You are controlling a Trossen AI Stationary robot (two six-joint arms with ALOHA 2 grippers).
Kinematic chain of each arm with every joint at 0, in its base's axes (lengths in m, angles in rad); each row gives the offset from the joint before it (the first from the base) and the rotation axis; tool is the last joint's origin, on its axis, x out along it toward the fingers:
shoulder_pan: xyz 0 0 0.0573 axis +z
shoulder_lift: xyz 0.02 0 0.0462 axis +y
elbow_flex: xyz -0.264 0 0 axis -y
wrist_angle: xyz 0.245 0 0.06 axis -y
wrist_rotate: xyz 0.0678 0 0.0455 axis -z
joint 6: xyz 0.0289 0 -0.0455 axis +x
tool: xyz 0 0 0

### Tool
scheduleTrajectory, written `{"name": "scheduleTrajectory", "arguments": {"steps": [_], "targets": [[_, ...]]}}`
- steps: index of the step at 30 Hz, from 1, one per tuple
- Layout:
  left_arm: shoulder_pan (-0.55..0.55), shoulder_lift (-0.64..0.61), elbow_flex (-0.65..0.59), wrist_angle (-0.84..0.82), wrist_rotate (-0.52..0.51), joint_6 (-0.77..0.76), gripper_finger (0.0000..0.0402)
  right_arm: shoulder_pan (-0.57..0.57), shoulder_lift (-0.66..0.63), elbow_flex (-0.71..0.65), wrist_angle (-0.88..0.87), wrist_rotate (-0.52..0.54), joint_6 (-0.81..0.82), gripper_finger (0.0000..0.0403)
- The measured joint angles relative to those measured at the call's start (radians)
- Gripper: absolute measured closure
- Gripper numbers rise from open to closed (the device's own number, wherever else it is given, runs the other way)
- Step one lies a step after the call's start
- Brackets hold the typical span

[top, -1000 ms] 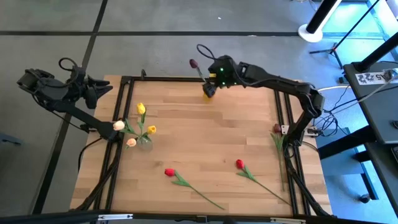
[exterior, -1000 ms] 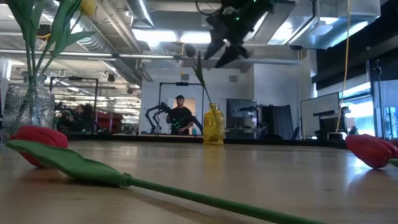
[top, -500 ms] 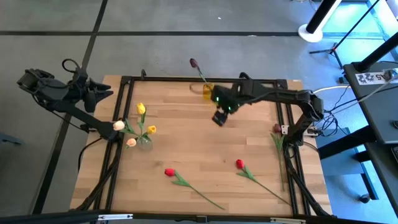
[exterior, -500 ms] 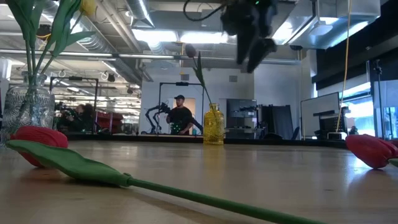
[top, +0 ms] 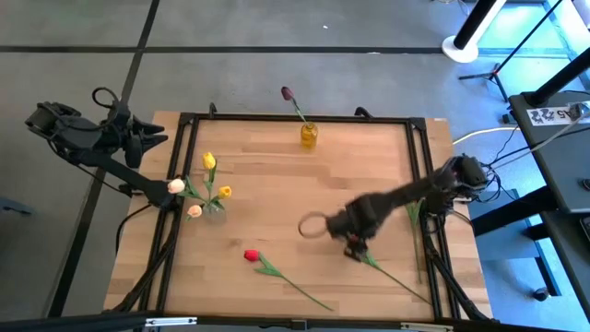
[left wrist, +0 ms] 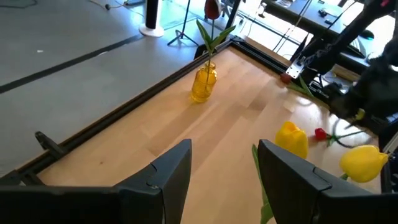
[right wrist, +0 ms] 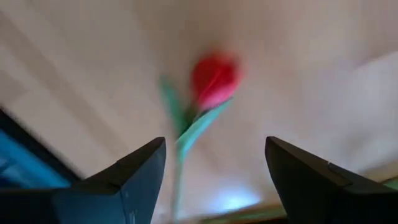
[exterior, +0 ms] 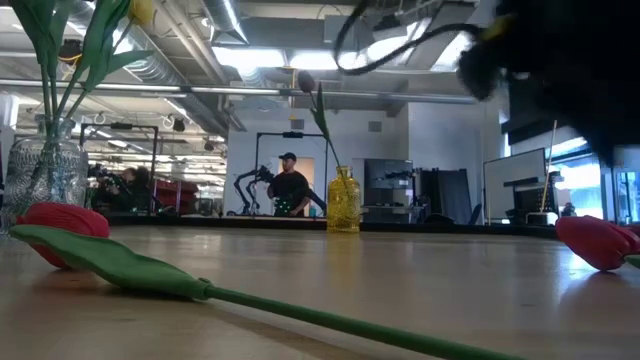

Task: Sort flowers into vase by color
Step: Put the right red flower into the yellow vase

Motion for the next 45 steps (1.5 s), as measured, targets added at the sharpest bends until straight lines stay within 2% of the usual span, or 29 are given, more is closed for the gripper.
{"name": "scheduleTrajectory", "arguments": {"steps": [2,5,8,11,14,25,28,33,37,41,43,45], "targets": [[0.0,0.0,0.0,0.0,0.0,0.002,0.0223,0.061,0.0,-0.041,0.071,-0.038,0.093,0.0127],[0.0,0.0,0.0,0.0,-0.006,0.002,0.0223,0.134,0.0,-0.119,0.225,-0.029,0.222,0.0127],[0.0,0.0,0.0,0.0,-0.03,0.002,0.0223,0.174,0.0,-0.21,0.347,0.04,0.364,0.0131],[0.0,0.0,0.0,0.0,-0.035,0.002,0.0223,0.182,0.0,-0.27,0.38,0.139,0.477,0.0155],[0.0,0.0,0.0,0.0,-0.035,0.002,0.0223,0.178,0.0,-0.298,0.401,0.179,0.478,0.0196],[0.0,0.0,0.0,0.0,-0.027,-0.025,0.0223,0.141,-0.003,-0.322,0.492,0.16,0.404,0.0348],[0.0,0.0,0.0,0.001,-0.027,-0.026,0.0223,0.096,-0.002,-0.277,0.526,0.202,0.34,0.039],[0.0,0.0,0.0,0.022,-0.027,-0.025,0.0223,-0.069,-0.014,-0.14,0.593,0.31,0.178,0.0382],[0.0,0.0,0.0,0.022,-0.027,-0.025,0.0223,-0.232,-0.061,-0.001,0.741,0.494,-0.072,0.0396],[0.0,0.0,0.0,0.023,-0.028,-0.025,0.0223,-0.403,-0.152,0.078,1.018,0.768,-0.423,0.0393],[0.0,0.0,0.0,0.023,-0.027,-0.024,0.0223,-0.491,-0.19,0.077,1.214,0.808,-0.594,0.0395],[0.0,0.0,0.0,0.023,-0.028,-0.024,0.0223,-0.575,-0.211,0.065,1.365,0.79,-0.688,0.0398]]}}
